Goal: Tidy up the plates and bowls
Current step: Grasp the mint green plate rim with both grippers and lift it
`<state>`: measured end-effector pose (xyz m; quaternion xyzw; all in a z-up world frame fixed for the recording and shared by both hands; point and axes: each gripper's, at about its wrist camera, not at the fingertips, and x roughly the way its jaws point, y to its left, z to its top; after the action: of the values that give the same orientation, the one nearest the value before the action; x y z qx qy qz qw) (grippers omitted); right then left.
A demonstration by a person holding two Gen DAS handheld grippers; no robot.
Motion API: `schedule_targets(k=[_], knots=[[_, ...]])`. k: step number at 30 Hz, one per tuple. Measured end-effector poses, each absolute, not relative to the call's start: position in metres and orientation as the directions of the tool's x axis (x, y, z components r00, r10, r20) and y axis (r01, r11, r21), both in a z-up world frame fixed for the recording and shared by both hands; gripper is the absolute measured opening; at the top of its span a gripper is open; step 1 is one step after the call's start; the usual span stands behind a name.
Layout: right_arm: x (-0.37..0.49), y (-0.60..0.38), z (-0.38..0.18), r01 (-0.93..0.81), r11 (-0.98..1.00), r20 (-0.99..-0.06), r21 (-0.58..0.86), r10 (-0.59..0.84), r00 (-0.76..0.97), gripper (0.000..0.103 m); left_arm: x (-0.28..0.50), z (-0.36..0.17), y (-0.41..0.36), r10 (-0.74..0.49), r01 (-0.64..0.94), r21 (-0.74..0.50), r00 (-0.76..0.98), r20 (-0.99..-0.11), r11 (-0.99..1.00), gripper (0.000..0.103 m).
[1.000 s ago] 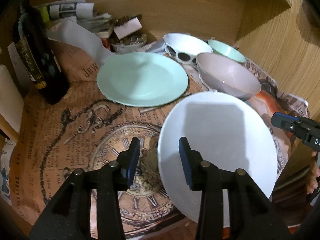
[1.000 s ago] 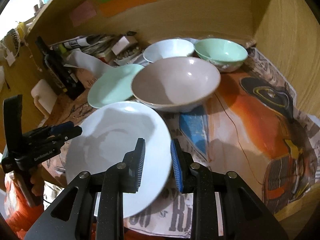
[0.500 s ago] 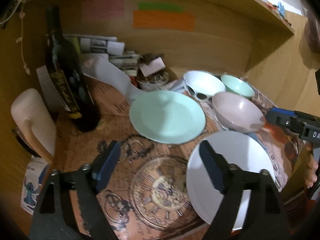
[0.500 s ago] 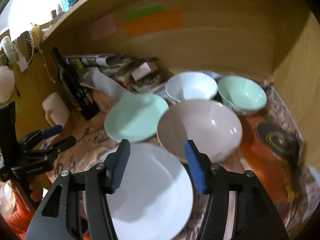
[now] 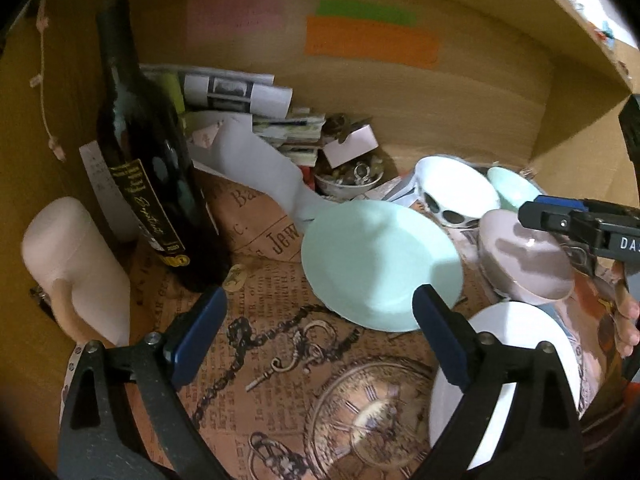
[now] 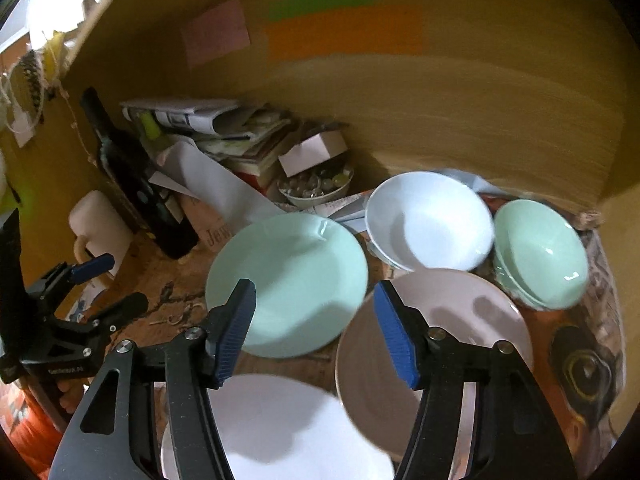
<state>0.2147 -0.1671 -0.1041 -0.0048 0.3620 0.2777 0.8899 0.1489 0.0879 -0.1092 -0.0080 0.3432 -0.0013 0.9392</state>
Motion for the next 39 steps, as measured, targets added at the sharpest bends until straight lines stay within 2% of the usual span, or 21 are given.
schedule_targets(k=[13,20,26,28,30,32,39], knots=[[0.29,-0.135,-0.141,-0.502,0.835,-0.808,0.227,0.449,0.381,0.058,0.203,-0.148,0.106,-0.041,0.003,-0.051,0.652,-0.757,0.999,0.095],[0.31,-0.119,-0.157,-0.494,0.851,-0.865,0.177,0.374,0.335,0.058,0.22,-0.163,0.11,-0.078,0.022,-0.083,0.62,-0.781,0.996,0.095],[0.318,-0.109,-0.167,-0.482,0.863,-0.895,0.151,0.326,0.305,0.058,0.227,-0.17,0.114,-0.119,0.039,-0.12,0.597,-0.794,0.992,0.077],[0.32,-0.107,-0.17,-0.472,0.871,-0.902,0.136,0.306,0.305,0.058,0.229,-0.173,0.115,-0.125,0.039,-0.126,0.593,-0.796,0.991,0.069],[0.321,-0.103,-0.173,-0.47,0.877,-0.91,0.102,0.273,0.313,0.058,0.231,-0.177,0.116,-0.122,0.039,-0.123,0.586,-0.801,0.992,0.055],[0.323,-0.101,-0.175,-0.461,0.883,-0.917,0.09,0.254,0.308,0.058,0.233,-0.181,0.117,-0.141,0.048,-0.138,0.573,-0.807,0.989,0.047],[0.325,-0.09,-0.18,-0.461,0.886,-0.931,0.04,0.2,0.304,0.06,0.232,-0.184,0.118,-0.184,0.075,-0.172,0.566,-0.804,0.982,0.042]])
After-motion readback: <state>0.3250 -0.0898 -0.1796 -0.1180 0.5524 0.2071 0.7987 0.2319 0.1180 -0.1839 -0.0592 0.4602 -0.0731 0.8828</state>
